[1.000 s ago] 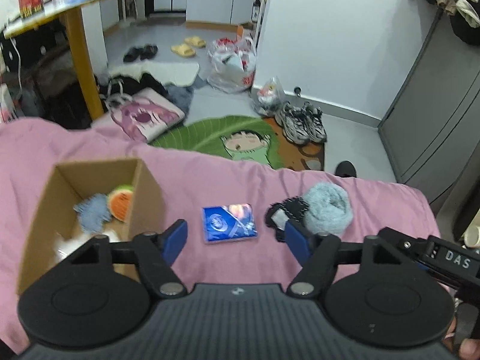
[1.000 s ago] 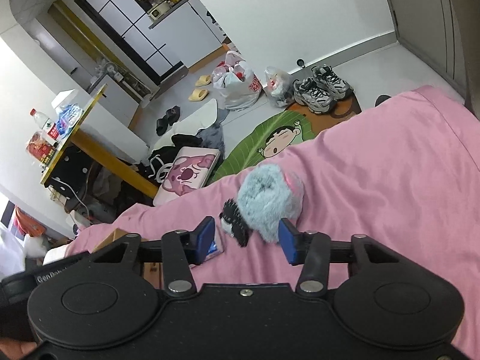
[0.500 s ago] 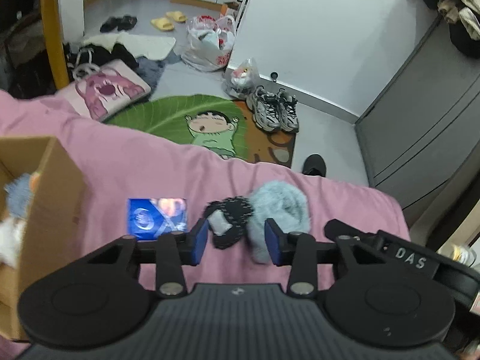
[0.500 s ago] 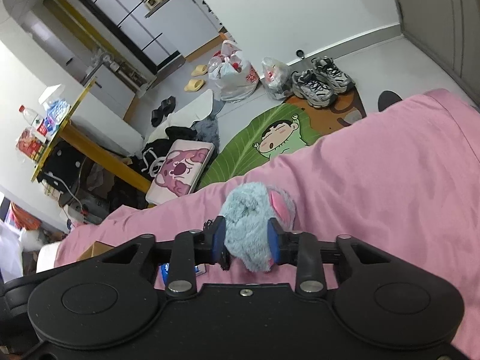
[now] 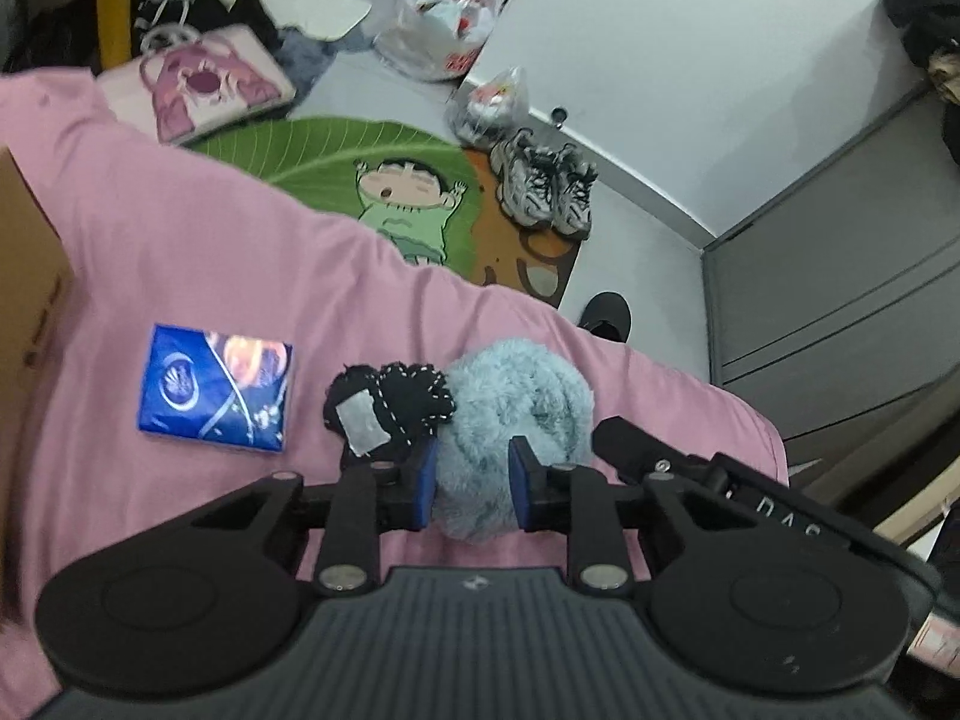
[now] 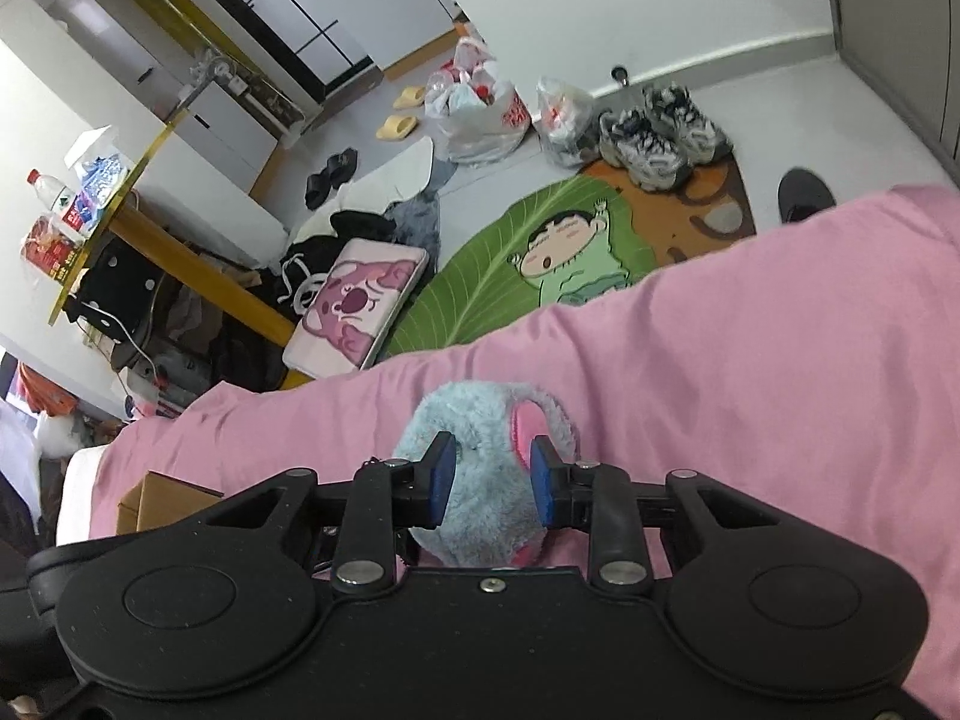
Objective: Organize soft objects
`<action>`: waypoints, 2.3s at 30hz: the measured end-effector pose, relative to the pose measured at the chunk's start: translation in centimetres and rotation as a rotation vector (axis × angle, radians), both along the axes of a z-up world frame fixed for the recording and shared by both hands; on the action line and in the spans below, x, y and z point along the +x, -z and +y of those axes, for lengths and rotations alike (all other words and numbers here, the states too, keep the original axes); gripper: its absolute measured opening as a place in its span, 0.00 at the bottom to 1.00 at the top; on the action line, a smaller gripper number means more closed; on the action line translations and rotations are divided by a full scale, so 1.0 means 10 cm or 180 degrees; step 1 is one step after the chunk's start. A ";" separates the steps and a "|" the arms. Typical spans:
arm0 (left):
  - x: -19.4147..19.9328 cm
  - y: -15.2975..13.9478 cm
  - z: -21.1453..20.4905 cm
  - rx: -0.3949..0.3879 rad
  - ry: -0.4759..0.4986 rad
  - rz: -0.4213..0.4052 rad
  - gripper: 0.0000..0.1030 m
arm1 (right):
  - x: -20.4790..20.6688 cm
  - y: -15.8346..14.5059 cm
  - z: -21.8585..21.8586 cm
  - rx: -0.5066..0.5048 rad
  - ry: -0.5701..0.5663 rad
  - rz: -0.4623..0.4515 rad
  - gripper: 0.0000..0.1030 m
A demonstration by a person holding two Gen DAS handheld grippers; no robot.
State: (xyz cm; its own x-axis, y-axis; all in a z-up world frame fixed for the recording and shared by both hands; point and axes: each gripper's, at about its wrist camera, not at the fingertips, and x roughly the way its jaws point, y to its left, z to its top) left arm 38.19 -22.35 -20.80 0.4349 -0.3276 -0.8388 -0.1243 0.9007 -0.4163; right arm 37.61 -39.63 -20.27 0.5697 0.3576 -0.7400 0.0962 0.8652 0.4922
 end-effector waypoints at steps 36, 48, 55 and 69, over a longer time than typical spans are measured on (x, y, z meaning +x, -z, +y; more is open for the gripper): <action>-0.02 0.04 0.04 -0.0297 -0.0396 0.0255 0.20 | -0.27 -0.10 0.06 -0.0057 0.0187 0.0128 0.09; -0.44 -0.19 0.21 -0.0201 -0.0197 0.0182 0.20 | -0.66 -0.27 0.25 0.0019 0.0243 0.0026 0.09; -0.69 -0.34 0.42 -0.0183 -0.0201 0.0061 0.20 | -0.79 -0.44 0.43 0.0043 0.0198 -0.0127 0.09; -0.96 -0.67 0.86 -0.0233 -0.0315 -0.0162 0.18 | -0.93 -0.74 0.82 0.0014 0.0074 -0.0358 0.08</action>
State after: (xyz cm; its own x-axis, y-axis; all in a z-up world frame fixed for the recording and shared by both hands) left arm 28.63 -13.74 -14.09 0.5095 -0.3405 -0.7902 -0.1879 0.8521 -0.4884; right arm 28.32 -31.46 -12.86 0.6572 0.3464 -0.6694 0.0601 0.8612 0.5047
